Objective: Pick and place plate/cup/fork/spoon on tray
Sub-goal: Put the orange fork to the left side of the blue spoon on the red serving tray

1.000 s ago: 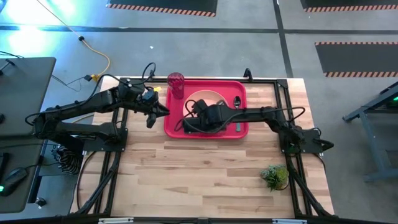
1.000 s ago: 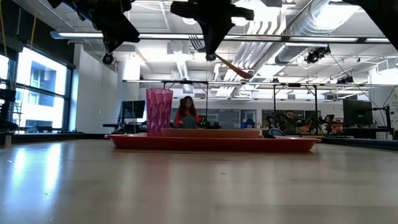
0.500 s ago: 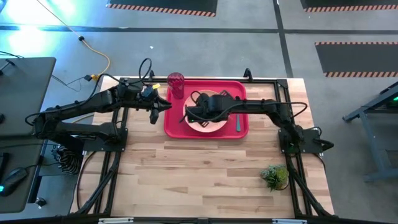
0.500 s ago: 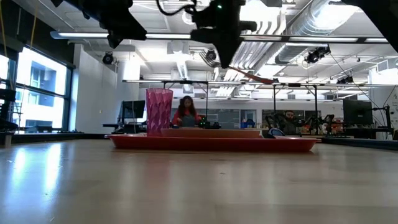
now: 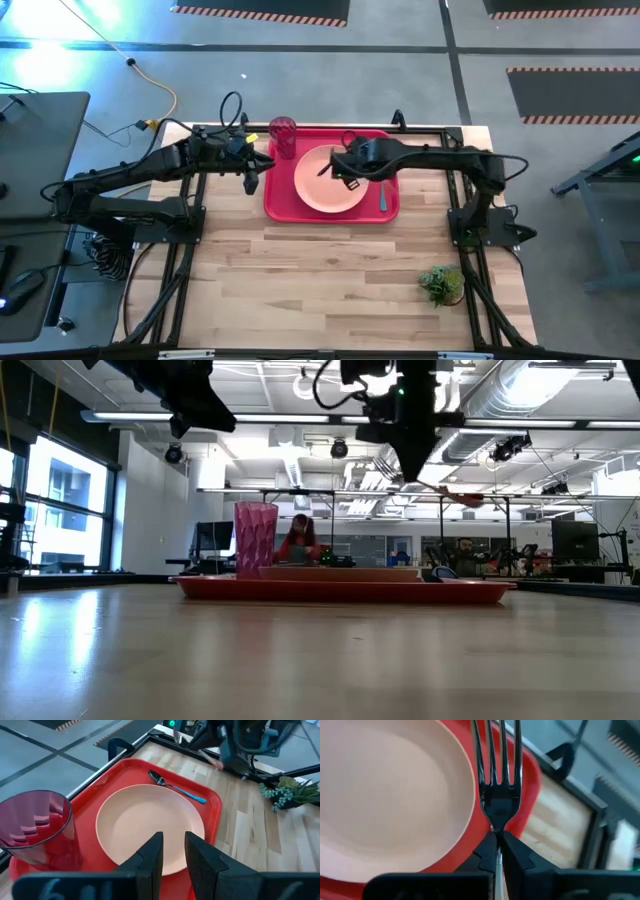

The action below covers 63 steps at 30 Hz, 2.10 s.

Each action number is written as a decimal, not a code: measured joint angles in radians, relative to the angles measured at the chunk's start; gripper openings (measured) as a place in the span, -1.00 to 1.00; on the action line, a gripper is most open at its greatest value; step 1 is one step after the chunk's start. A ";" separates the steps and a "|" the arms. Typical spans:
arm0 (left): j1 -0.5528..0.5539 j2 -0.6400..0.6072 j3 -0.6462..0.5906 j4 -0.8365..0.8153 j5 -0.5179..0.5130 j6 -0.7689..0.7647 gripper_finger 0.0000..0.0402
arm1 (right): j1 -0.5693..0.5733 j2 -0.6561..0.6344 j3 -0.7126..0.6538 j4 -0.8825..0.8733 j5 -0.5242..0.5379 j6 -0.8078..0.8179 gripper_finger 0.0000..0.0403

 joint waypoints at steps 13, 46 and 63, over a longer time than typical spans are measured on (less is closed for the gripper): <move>0.000 0.001 0.000 0.004 -0.037 -0.039 -0.65 | -0.166 -0.159 -0.418 0.353 -0.270 0.208 -1.00; 0.000 0.001 0.000 0.005 -0.041 -0.051 -0.65 | -0.334 -0.033 -0.519 0.634 -0.454 0.200 -1.00; 0.000 0.001 0.000 0.004 -0.041 -0.051 -0.65 | -0.371 0.034 -0.519 0.671 -0.516 0.218 -1.00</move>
